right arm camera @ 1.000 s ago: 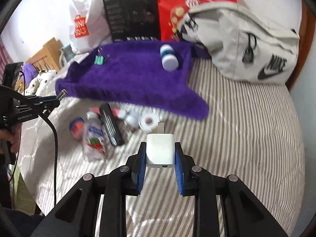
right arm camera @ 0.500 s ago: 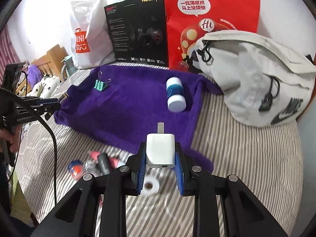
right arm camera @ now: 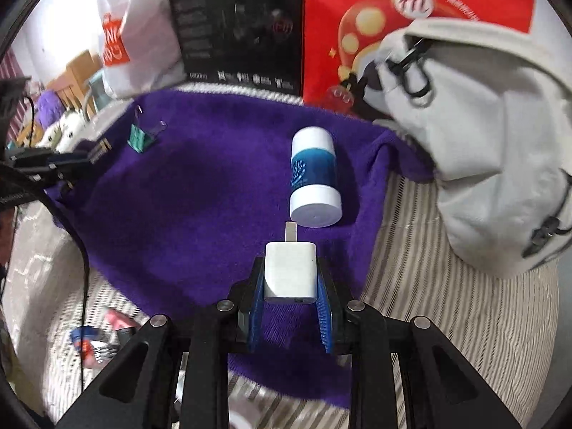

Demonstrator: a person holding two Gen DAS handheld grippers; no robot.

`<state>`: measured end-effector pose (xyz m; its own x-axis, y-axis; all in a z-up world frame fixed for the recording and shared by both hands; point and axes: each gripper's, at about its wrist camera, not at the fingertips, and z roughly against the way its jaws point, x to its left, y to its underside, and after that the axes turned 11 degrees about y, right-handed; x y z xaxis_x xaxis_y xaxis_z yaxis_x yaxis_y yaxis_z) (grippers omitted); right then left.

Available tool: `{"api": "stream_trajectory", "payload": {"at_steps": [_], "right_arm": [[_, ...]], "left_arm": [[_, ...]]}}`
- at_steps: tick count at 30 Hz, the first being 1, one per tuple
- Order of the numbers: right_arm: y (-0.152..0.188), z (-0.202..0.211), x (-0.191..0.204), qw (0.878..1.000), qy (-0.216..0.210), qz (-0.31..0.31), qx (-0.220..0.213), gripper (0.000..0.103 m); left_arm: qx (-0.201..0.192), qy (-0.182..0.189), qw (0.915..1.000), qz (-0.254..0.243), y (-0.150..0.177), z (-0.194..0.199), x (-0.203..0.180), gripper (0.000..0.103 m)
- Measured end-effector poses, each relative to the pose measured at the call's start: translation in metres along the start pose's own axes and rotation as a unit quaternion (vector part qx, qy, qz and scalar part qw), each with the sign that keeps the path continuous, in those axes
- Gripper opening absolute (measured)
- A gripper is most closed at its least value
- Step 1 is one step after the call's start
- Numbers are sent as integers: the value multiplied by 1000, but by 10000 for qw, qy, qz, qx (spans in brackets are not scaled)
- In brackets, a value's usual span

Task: Organize rigid objects
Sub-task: 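Place the black box beside the clip on the towel while the right tool places the charger there, then grasp the blue Vaseline jar with the left tool while the right tool reaches toward the white tape roll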

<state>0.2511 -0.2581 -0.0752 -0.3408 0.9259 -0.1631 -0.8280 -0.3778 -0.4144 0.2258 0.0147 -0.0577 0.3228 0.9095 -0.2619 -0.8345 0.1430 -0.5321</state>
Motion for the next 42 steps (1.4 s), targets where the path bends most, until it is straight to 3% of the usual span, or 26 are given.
{"api": "stream_trajectory", "payload": {"at_steps": [10,13,17,24,27,31,34,37,42], "right_arm": [[-1,-18,10,9999,50,93,57,27],[0,-17,9,9998,6,180,93,32],[5,-7,13,9995,-18,236,189,50],[22,28,6,9999,116,-6,14,55],[29,46,1,9997,18,-237,-110,63],[41,66,-2,9990,18,-394,-199,63],[50,78,-4,9987,57,-453,-238,63],[64,92,-8,9980,57,-564,-271,63],[92,112,-14,9962,-30,-834,-251,64]], "left_arm": [[188,-56,9998,95,-5,-23,14,22],[244,-106,9996,55,-6,-28,17,22],[330,-189,9993,25,-6,-36,20,22],[386,-374,9983,-206,-4,-41,13,23],[446,-457,9977,-225,-3,-41,10,26],[550,-463,9973,-142,1,-40,7,39],[607,-397,9974,-36,8,-35,3,42],[428,-386,9983,122,19,-12,-4,42],[54,43,9997,-224,45,33,-50,42]]}}
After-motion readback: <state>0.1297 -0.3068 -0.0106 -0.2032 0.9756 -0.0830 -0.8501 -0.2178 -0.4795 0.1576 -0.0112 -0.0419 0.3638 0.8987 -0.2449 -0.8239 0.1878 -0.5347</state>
